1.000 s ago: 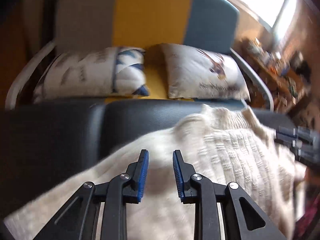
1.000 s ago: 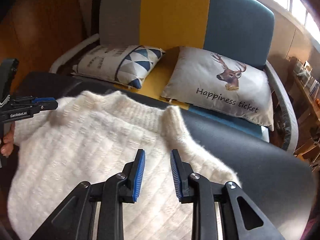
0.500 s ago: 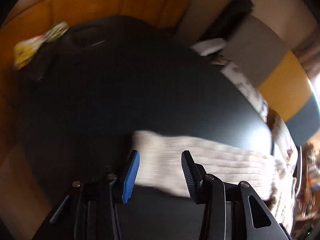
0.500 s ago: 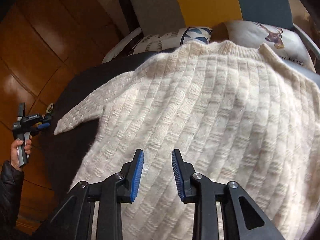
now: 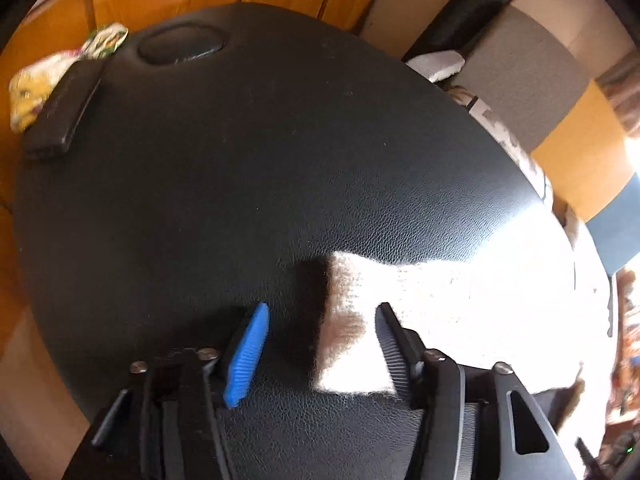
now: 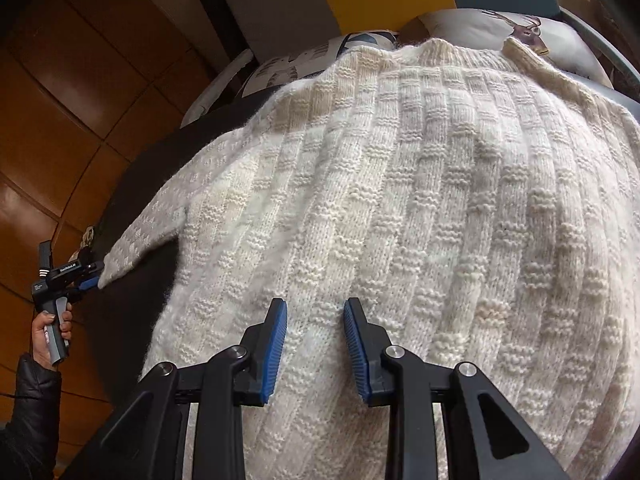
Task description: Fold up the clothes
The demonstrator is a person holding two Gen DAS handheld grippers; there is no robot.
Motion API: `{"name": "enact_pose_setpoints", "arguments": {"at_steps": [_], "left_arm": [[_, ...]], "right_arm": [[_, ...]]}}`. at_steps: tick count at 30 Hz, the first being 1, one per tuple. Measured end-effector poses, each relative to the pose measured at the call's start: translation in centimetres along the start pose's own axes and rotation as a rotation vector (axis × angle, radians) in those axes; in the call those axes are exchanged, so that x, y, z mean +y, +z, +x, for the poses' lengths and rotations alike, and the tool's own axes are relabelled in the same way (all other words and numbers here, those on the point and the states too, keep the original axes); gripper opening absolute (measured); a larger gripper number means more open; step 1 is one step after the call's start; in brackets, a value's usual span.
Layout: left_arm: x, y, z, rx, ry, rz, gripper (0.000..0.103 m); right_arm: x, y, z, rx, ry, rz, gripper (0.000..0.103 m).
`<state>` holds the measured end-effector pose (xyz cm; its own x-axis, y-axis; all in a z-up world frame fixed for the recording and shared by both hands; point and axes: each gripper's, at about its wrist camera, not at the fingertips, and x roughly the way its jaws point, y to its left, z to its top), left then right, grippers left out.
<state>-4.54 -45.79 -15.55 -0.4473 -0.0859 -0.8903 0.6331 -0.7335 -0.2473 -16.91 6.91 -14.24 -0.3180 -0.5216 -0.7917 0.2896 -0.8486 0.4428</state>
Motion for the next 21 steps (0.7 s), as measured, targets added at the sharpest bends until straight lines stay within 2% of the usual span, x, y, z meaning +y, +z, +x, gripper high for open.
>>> {"name": "enact_pose_setpoints", "arguments": {"at_steps": [2,4,5,6,8,10,13,15,18,20,21], "left_arm": [[-1.0,-0.6,-0.1,-0.014,0.027,0.063,0.062],[-2.7,-1.7,-0.1,-0.031,0.037,0.160,0.016],[-2.9,-1.9,-0.3,-0.026,0.012,0.146,0.012],[-2.7,-1.7,-1.1,-0.045,-0.010,0.104,0.011],[-1.4,-0.8,-4.4,-0.172,-0.068,0.006,0.010],[-0.2,0.0,-7.1,-0.259,-0.075,-0.053,0.010],[0.0,0.7,-6.5,-0.245,0.038,-0.003,0.010],[-1.7,1.0,-3.2,-0.182,0.125,0.062,0.009],[-1.4,1.1,-0.3,-0.109,0.191,0.081,0.009],[-0.7,0.8,0.2,-0.093,0.202,0.053,0.010],[-0.5,0.8,-0.2,-0.090,0.183,0.032,0.012]], "right_arm": [[-0.4,0.0,0.0,-0.009,0.017,0.011,0.030],[-0.7,-0.1,0.0,-0.022,0.035,0.029,0.030],[-0.9,-0.1,0.0,-0.025,0.042,0.034,0.030],[-1.1,-0.1,0.0,-0.029,0.049,0.038,0.030],[-1.3,0.0,-0.1,-0.023,0.059,0.034,0.030],[-1.4,0.0,-0.1,-0.023,0.061,0.027,0.030],[-1.6,0.0,-0.1,-0.026,0.062,0.016,0.030],[-1.7,0.0,-0.2,-0.032,0.058,0.009,0.030],[-1.8,-0.1,-0.3,-0.041,0.053,-0.002,0.030],[-1.9,-0.2,-0.3,-0.040,0.055,-0.003,0.030],[-2.1,-0.1,-0.3,-0.033,0.061,0.005,0.030]]}}
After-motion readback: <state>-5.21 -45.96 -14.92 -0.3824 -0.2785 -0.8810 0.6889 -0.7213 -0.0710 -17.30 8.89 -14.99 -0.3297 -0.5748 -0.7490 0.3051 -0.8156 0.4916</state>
